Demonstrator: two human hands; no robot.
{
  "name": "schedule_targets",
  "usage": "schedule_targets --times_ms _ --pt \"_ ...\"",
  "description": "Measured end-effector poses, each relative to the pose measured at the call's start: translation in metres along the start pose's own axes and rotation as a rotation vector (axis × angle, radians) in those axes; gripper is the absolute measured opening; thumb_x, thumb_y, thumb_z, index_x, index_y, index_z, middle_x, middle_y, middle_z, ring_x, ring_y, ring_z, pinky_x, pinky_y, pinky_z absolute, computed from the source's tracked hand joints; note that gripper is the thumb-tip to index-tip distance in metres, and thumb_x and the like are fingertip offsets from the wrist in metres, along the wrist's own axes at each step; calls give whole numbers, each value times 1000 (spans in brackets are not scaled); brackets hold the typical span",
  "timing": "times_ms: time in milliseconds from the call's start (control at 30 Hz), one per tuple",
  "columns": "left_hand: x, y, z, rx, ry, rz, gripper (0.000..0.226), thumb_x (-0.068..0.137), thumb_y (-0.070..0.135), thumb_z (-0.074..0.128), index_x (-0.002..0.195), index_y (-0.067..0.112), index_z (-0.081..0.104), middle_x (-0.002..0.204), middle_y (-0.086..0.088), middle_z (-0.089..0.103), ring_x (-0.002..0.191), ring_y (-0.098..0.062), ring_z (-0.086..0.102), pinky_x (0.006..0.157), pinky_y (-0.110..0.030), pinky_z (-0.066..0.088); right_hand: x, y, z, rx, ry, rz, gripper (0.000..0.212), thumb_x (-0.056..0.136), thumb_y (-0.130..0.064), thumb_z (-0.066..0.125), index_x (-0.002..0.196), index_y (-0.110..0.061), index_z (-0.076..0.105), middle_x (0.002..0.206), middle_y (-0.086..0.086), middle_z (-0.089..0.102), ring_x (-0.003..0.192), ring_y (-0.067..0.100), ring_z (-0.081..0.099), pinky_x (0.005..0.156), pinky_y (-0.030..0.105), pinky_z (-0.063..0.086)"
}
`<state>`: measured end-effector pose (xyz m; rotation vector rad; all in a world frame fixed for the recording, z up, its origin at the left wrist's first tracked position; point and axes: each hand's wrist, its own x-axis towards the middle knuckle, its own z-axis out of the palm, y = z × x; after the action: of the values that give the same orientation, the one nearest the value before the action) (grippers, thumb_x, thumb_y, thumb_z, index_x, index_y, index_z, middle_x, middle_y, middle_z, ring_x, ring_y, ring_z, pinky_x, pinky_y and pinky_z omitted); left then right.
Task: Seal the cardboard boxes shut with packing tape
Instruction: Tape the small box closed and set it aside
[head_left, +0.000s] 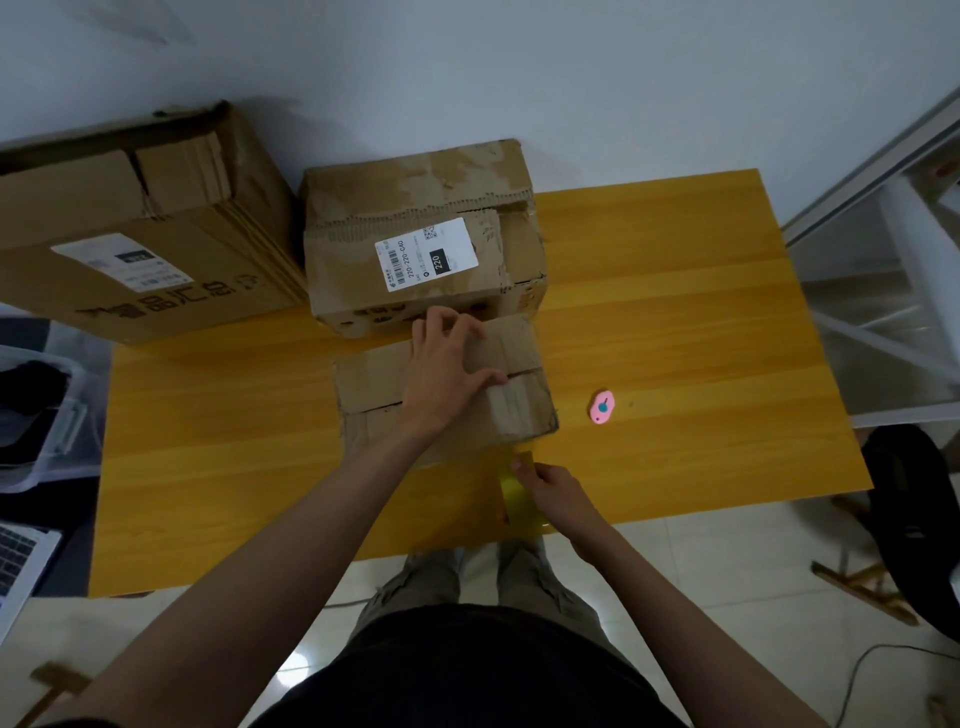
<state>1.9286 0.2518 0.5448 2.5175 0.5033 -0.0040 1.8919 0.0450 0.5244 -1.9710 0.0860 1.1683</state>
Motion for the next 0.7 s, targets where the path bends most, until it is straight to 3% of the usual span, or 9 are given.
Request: schedule_targets --times_ms 100,233,333,400,467,533,600,633,700 --pt "4 -5 -2 -17 -19 13 50 77 48 82 116 25 60 129 -3 44 117 -23 39 96 -32 37 -3 -2 -2 23 2 -13 74 100 -55 48 122 16 51 124 35 55 114 46 55 100 59 42" --pt "3 -3 -8 119 -67 227 38 85 39 78 116 24 62 143 -5 45 132 -27 39 105 -46 43 -6 -5 -4 35 -2 -39 91 87 -73 46 104 16 53 105 37 54 90 38 57 87 57 45" --pt "-4 -4 -8 146 -53 450 36 92 24 71 126 24 58 155 -11 40 143 -35 35 113 -57 37 -10 -6 -2 78 -8 -14 77 99 -55 48 127 16 47 132 37 49 118 45 53 104 59 37" --pt "-10 -6 -9 139 -81 550 40 97 22 61 134 29 48 161 -12 32 149 -39 27 117 -65 27 -12 -7 -2 88 -4 -3 72 102 -50 48 132 16 42 137 36 45 126 46 46 108 59 34" --pt "-16 -8 -8 212 -164 631 53 94 45 57 144 37 41 166 -11 19 154 -42 12 117 -72 17 -11 -6 -1 81 -4 -2 71 102 -49 47 131 16 43 136 36 46 125 47 46 107 59 35" --pt "-22 -14 -7 358 -265 656 89 78 75 59 155 41 29 170 -10 2 154 -45 -6 116 -76 5 -10 -4 -1 52 5 -18 72 101 -53 48 121 16 52 123 36 56 114 48 54 96 58 43" --pt "-23 -20 -6 501 -322 606 114 67 81 66 159 44 11 169 -10 -13 150 -49 -18 114 -78 2 -10 -3 -1 47 1 -41 76 93 -67 48 98 8 56 97 30 58 92 42 57 77 51 44" --pt "-23 -23 -6 551 -346 569 120 65 80 68 159 46 2 168 -10 -19 149 -50 -21 113 -79 3 -9 -3 -1 50 3 -50 77 91 -69 47 96 8 56 97 31 56 91 42 57 77 50 44" --pt "-20 -27 -4 608 -382 526 126 64 80 68 157 49 -11 165 -9 -28 148 -51 -23 113 -79 5 -8 -1 -1 48 25 -55 77 98 -60 48 113 16 53 116 38 54 103 46 57 87 55 45"
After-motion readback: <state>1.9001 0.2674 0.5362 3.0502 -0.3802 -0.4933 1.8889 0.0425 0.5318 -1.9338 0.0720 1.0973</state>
